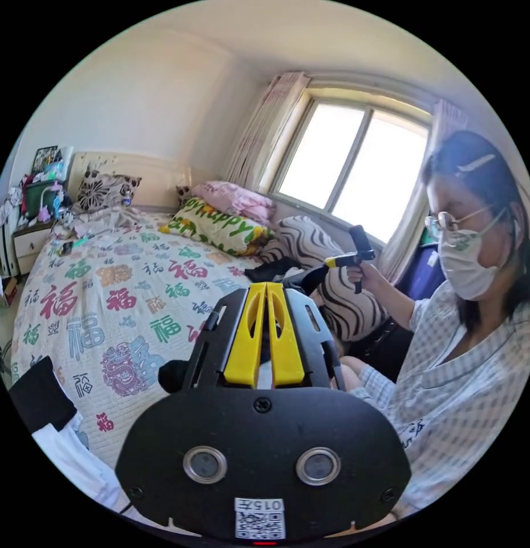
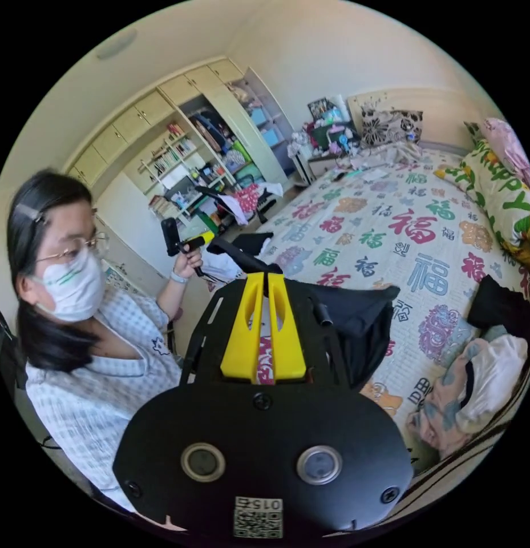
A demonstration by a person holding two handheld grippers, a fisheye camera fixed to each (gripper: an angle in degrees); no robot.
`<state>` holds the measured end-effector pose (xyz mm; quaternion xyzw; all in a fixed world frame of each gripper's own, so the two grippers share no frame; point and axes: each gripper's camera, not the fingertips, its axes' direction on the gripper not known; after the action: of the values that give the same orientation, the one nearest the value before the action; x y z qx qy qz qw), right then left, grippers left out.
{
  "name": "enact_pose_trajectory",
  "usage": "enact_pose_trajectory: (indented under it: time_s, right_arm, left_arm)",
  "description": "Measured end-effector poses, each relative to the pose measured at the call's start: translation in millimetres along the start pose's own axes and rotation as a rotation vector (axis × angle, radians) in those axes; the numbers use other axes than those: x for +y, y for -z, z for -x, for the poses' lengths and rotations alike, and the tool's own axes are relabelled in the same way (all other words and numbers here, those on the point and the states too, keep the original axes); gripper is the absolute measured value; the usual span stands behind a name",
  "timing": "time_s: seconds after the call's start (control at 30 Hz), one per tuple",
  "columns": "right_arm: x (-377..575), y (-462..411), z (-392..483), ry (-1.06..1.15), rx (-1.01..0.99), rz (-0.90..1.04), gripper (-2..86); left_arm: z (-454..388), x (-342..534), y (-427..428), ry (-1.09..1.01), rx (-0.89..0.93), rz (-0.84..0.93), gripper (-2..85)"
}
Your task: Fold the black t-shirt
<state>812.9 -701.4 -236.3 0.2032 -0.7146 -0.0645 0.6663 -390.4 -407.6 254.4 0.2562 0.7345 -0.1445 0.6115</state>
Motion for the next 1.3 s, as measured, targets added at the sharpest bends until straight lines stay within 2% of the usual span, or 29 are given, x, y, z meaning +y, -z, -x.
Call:
enact_pose_trajectory:
  time_s: [0.13,0.2,0.47,0.63,0.67,0.73,0.77,0.83,0.9,0.93,1.0,1.1,1.17,1.27,1.3]
  right_arm:
    - [30.5,46.4,64.1,0.038,0.021,-0.203,0.2]
    - [34.4,73.7,104.9,0.116,0.094,-0.282,0.1]
    - [7.5,137.4,163.3,0.356,0.23,-0.429,-0.1]
    - [-45.1,135.3,103.2,0.305,0.319,-0.418,-0.3]
    - [-67.4,130.5,70.1,0.239,0.327,-0.406,-0.4]
    - [-98.6,125.1,15.5,0.13,0.459,-0.466,-0.4]
    - [-119.9,118.7,-28.6,0.007,0.547,-0.454,-0.3]
    - [-137.4,104.0,-93.2,-0.118,0.505,-0.369,0.1]
    - [-115.9,77.0,-147.0,-0.221,0.417,-0.342,0.7]
    - [-106.6,68.7,-154.6,-0.206,0.383,-0.326,0.9]
    - [-62.1,24.7,-177.4,-0.153,0.316,-0.098,3.7]
    - [25.8,-32.0,-191.3,-0.172,0.223,0.192,7.7]
    - [85.0,-58.9,-192.0,-0.205,0.115,0.324,8.7]
    - [167.3,-87.2,-185.0,-0.261,0.026,0.485,12.6]
    - [188.1,-93.7,-179.8,-0.249,-0.006,0.517,13.8]
  left_arm:
    - [-55.9,0.7,53.1,-0.103,0.013,-0.146,-0.9]
    - [-75.7,-7.1,72.7,-0.165,0.021,-0.194,-0.9]
    - [-119.0,-54.9,120.4,-0.401,-0.064,-0.346,-0.9]
    - [-74.1,-96.6,85.0,-0.365,-0.156,-0.305,-0.9]
    - [-53.5,-111.3,66.2,-0.331,-0.209,-0.273,-0.9]
    - [-14.0,-133.9,33.1,-0.265,-0.3,-0.241,-0.9]
    - [16.5,-145.9,6.3,-0.234,-0.38,-0.211,-0.9]
    - [67.4,-150.1,-31.9,-0.133,-0.546,-0.145,-0.8]
    - [112.7,-135.0,-53.8,-0.002,-0.536,-0.059,-0.7]
    - [132.1,-113.7,-55.5,0.069,-0.472,-0.075,-0.6]
    - [149.2,-71.7,-51.8,0.1,-0.361,-0.082,-0.2]
    - [168.4,20.4,-47.8,0.16,-0.286,0.086,2.1]
    - [184.2,111.7,-45.6,0.318,-0.245,0.292,5.9]
    - [190.8,217.5,-35.7,0.54,-0.111,0.446,7.8]
    - [190.1,232.8,-32.3,0.57,-0.099,0.444,7.9]
